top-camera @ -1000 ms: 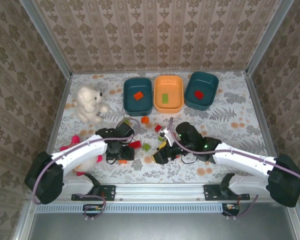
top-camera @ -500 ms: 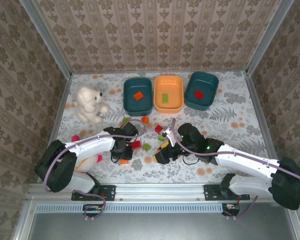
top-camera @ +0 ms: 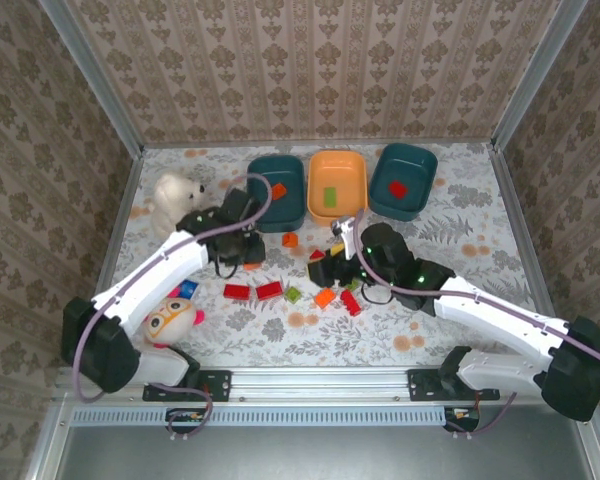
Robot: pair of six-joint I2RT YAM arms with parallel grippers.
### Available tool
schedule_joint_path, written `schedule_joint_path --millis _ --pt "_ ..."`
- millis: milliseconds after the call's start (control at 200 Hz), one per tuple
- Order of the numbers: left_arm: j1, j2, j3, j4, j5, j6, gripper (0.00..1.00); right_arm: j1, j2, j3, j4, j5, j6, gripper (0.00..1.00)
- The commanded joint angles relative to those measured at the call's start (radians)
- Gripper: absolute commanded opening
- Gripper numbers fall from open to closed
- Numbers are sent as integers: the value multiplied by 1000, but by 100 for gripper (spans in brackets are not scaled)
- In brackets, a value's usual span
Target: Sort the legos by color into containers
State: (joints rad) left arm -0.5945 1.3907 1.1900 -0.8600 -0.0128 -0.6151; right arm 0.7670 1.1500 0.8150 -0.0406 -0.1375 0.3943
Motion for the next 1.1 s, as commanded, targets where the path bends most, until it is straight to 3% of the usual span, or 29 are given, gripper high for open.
schedule_joint_path --millis 0,290,540,705,915,1095 --pt "56 150 145 18 62 99 22 -39 67 99 31 163 28 74" --pt "117 643 660 -16 160 210 22 -162 208 252 -22 139 121 75" --pt "119 922 923 -53 236 200 23 -193 206 268 -60 136 140 75" --pt "125 981 952 -63 242 181 30 -209 196 261 -91 129 134 75" --pt "127 959 954 -65 246 180 58 -212 190 262 -142 141 97 75" --pt "127 852 932 -58 241 154 68 -206 177 300 -394 175 32 70"
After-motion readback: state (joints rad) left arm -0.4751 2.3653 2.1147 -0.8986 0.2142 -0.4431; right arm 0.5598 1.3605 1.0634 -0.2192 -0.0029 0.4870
